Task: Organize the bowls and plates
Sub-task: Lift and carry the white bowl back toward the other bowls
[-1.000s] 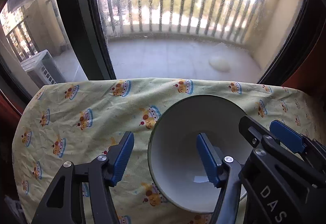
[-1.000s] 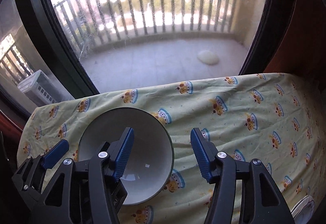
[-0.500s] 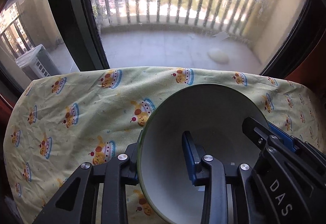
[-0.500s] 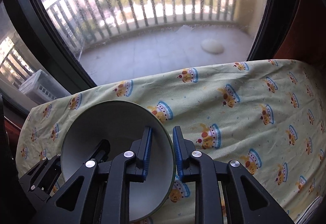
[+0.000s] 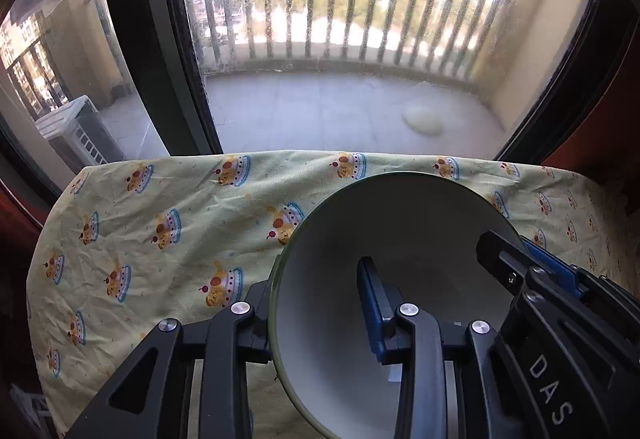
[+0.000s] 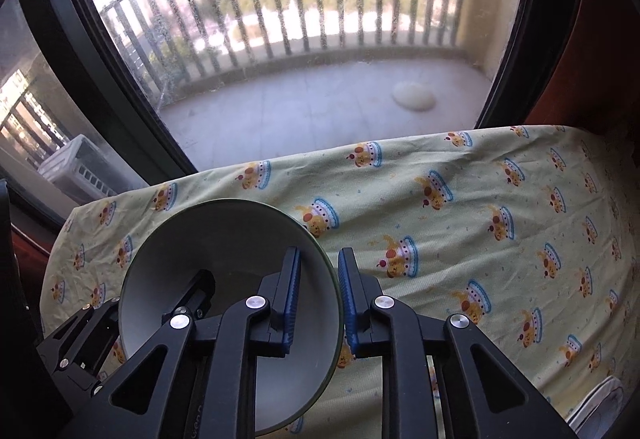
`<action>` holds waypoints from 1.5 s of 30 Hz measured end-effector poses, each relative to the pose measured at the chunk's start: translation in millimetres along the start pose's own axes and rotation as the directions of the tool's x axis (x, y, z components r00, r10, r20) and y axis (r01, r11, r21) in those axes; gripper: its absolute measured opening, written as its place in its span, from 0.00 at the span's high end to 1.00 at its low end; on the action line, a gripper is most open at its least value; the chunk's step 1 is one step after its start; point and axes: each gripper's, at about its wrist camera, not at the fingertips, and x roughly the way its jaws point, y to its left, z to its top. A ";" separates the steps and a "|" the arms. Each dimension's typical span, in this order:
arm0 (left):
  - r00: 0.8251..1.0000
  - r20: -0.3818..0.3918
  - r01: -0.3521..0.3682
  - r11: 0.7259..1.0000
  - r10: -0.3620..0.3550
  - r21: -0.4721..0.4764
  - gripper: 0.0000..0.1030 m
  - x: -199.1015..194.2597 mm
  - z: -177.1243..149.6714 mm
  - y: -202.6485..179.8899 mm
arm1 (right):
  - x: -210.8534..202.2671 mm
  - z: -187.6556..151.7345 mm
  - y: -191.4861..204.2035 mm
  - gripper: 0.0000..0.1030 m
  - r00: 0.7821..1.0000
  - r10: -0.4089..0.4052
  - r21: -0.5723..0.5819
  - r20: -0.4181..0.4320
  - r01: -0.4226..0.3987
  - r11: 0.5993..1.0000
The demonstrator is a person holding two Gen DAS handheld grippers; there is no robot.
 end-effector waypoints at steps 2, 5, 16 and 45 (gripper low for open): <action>1.000 0.014 -0.004 1.000 0.004 -0.005 0.68 -12.7 0.4 -0.8 | -11.1 1.0 -0.1 0.78 1.000 0.003 0.000 0.012 -0.003 1.000; 0.999 0.033 -0.007 1.000 0.007 -0.011 0.68 -31.7 -1.4 -1.3 | -28.6 2.6 0.4 0.78 0.999 0.013 0.000 0.033 -0.013 1.000; 0.993 0.111 -0.044 0.998 0.048 -0.036 0.68 -98.9 -16.1 -15.2 | -95.4 -6.1 -5.9 0.78 0.994 0.056 -0.037 0.092 -0.053 0.998; 0.976 0.146 -0.144 0.982 0.162 -0.122 0.68 -181.3 -137.2 -95.6 | -204.3 -102.7 -107.4 0.78 0.977 0.181 -0.165 0.116 -0.161 0.973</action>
